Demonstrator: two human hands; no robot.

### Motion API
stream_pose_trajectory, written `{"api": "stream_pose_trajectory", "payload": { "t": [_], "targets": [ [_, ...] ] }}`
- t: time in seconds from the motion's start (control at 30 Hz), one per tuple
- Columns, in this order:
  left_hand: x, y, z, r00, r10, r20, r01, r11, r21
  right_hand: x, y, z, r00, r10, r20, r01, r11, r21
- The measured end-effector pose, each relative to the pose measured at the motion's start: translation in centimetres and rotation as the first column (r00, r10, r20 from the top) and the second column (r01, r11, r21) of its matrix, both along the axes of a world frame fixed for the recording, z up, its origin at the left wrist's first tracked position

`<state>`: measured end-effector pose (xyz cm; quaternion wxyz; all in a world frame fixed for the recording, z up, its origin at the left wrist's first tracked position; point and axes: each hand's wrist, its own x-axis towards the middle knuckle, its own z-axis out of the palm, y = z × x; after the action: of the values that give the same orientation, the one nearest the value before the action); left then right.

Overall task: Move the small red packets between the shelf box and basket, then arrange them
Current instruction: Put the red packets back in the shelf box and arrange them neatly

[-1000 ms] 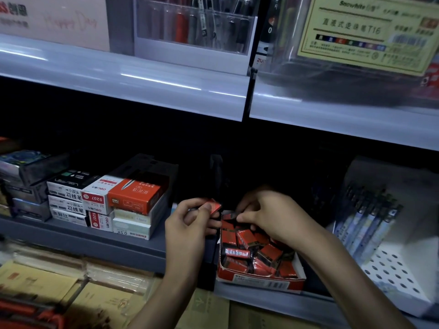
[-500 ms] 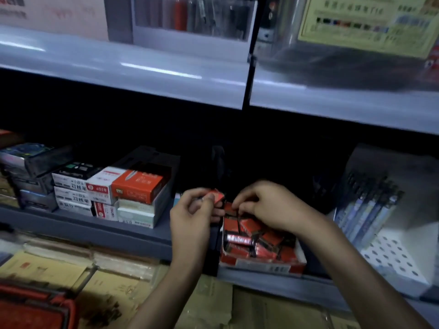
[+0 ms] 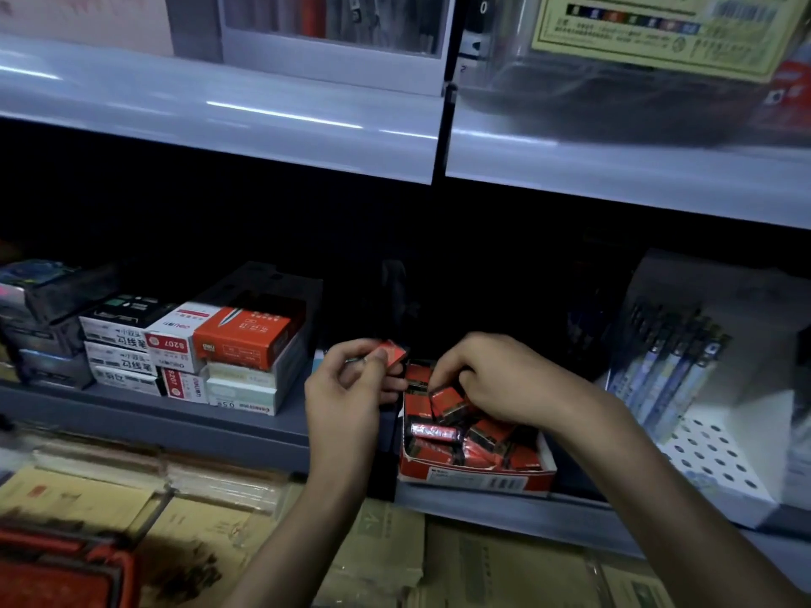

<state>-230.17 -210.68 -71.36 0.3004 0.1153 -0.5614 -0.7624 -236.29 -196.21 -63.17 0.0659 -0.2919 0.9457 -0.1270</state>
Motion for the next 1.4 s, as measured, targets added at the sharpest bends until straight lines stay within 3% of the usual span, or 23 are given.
{"api": "stream_pose_trajectory", "payload": {
  "t": [0.17, 0.4, 0.5, 0.6, 0.9, 1.17, 1.3, 1.4],
  "targets": [
    [-0.1, 0.1, 0.1, 1.000, -0.003, -0.001, 0.003, 1.000, 0.016, 0.3, -0.2, 0.1, 0.998, 0.017, -0.052, -0.015, 0.999, 0.044],
    [0.1, 0.1, 0.0, 1.000, -0.001, 0.000, 0.001, 1.000, -0.001, -0.5, 0.2, 0.3, 0.999, -0.022, 0.044, 0.024, 0.999, -0.043],
    [0.1, 0.0, 0.0, 1.000, -0.008, -0.005, 0.008, 1.000, -0.002, -1.1, 0.8, 0.3, 0.997, -0.076, -0.017, 0.074, 0.994, -0.074],
    [0.1, 0.0, -0.1, 1.000, -0.010, -0.007, 0.010, 1.000, -0.016, -1.5, 1.0, -0.3, 0.986, -0.152, -0.064, 0.149, 0.988, -0.040],
    [-0.1, 0.2, -0.2, 1.000, 0.000, -0.011, 0.000, 1.000, -0.031, -2.0, -0.3, -1.1, 0.982, -0.186, 0.028, 0.184, 0.981, 0.064],
    [0.2, 0.3, 0.2, 1.000, -0.018, -0.022, 0.017, 0.999, -0.047, -2.2, 0.1, -1.1, 0.967, -0.199, 0.160, 0.216, 0.972, -0.095],
    [0.5, 0.5, 0.5, 0.997, -0.061, -0.039, 0.058, 0.997, -0.058, -1.7, 0.0, -0.1, 0.936, -0.244, 0.254, 0.333, 0.849, -0.409],
    [0.6, 0.6, 0.4, 0.994, -0.095, -0.054, 0.091, 0.993, -0.076, -0.8, -0.4, 0.8, 0.931, -0.139, 0.337, 0.304, 0.805, -0.510]
  ]
}}
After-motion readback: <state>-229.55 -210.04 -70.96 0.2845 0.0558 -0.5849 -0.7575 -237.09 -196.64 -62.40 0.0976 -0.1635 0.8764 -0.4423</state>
